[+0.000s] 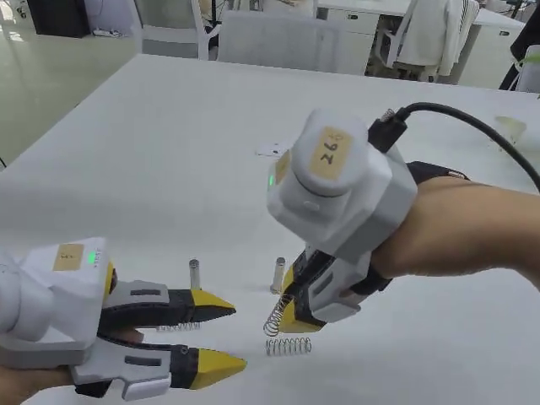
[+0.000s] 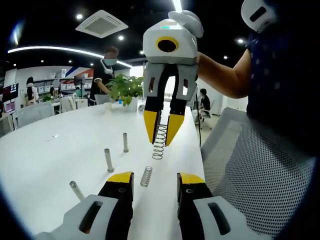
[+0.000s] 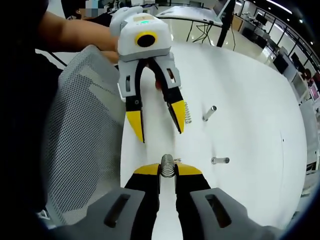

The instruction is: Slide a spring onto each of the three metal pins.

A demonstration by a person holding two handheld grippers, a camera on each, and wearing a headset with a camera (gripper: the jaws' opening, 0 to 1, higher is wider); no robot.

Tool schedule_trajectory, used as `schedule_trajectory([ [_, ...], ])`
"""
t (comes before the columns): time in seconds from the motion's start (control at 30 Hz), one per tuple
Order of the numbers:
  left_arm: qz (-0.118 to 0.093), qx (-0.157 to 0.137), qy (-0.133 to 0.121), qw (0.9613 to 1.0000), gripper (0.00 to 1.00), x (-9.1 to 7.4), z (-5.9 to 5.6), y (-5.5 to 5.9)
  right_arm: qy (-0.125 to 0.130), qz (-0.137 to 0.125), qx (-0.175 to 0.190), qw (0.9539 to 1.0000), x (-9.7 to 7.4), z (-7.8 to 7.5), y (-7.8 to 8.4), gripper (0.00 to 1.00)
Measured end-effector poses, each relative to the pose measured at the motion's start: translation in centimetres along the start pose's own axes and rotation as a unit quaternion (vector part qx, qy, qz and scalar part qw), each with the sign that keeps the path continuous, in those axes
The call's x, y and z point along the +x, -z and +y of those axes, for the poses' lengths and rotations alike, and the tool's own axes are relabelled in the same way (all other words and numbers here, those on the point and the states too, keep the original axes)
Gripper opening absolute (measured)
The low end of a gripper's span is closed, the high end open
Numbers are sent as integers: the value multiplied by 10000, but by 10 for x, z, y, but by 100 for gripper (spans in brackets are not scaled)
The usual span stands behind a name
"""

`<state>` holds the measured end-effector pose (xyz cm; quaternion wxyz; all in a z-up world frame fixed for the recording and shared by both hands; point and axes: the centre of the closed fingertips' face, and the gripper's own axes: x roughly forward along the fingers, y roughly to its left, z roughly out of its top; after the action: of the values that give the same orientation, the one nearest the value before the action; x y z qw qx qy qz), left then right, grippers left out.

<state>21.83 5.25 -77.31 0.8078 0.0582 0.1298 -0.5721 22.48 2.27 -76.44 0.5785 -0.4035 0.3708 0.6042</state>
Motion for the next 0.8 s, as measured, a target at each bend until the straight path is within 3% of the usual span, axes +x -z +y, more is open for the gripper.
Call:
schedule_trajectory([
  [0.37, -119, -227, -549, 9982, 33, -24, 13, 9, 154, -27, 174, 9997, -8, -13, 10, 8],
  [0.8, -250, -392, -1142, 9924, 43, -45, 30, 15, 382, -71, 464, 9982, -26, -34, 25, 8],
])
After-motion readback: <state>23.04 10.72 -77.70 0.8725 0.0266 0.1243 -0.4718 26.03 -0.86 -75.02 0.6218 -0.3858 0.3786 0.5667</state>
